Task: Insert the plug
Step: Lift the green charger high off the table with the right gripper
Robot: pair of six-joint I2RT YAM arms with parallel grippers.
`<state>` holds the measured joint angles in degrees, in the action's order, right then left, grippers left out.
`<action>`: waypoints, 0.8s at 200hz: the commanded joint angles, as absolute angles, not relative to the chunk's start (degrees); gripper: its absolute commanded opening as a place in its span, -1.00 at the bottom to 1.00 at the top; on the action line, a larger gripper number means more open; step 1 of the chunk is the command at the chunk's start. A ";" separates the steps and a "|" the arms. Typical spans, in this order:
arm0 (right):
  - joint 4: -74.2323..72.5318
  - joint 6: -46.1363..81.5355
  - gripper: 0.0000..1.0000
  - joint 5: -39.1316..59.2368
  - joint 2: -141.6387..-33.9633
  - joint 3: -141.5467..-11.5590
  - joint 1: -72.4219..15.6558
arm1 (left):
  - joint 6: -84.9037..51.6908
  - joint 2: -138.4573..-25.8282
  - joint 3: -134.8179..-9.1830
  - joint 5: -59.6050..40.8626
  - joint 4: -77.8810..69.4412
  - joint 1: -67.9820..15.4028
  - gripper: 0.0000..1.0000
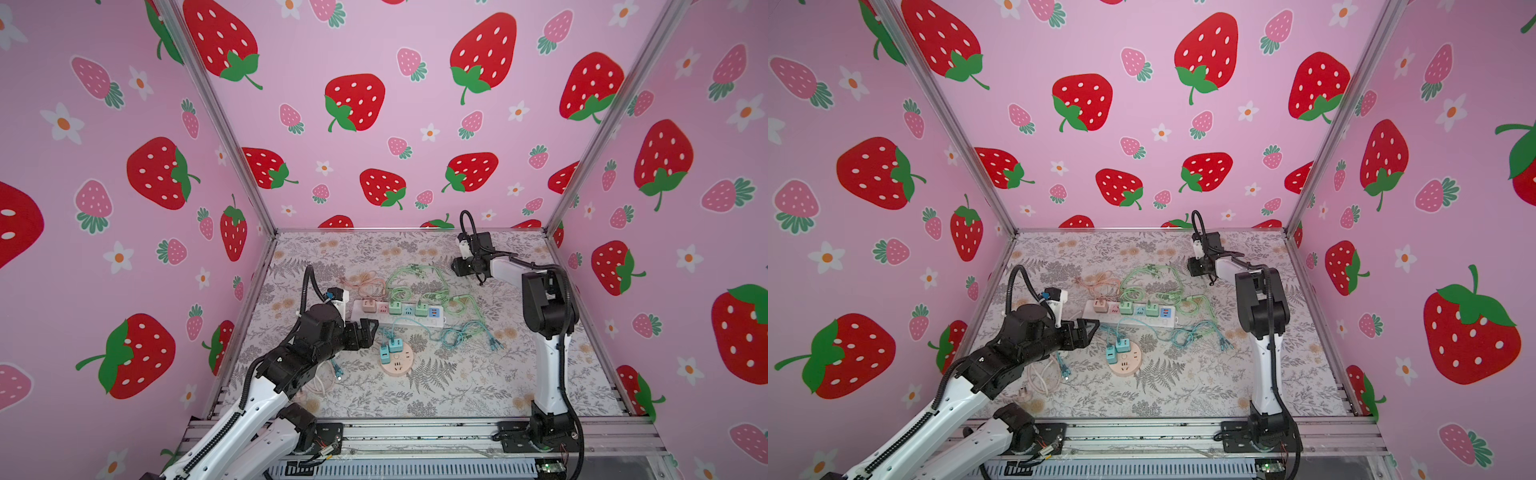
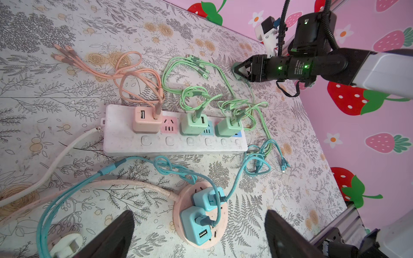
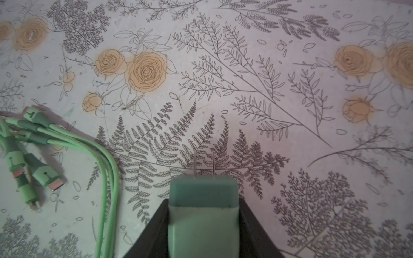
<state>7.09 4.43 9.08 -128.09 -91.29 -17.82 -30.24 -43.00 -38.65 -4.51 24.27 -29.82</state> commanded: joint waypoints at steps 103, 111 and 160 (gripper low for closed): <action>3.46 -0.51 -0.48 8.20 -107.90 -81.39 -17.67 | -29.92 -43.14 -41.84 -5.31 24.28 -29.45 0.87; 3.03 -0.85 -0.48 7.79 -105.60 -80.55 -17.73 | -29.97 -43.33 -41.83 -5.51 24.09 -29.43 0.87; 0.05 -2.76 -0.48 7.08 -91.50 -76.18 -18.43 | -30.05 -44.06 -42.09 -6.23 23.79 -29.49 0.87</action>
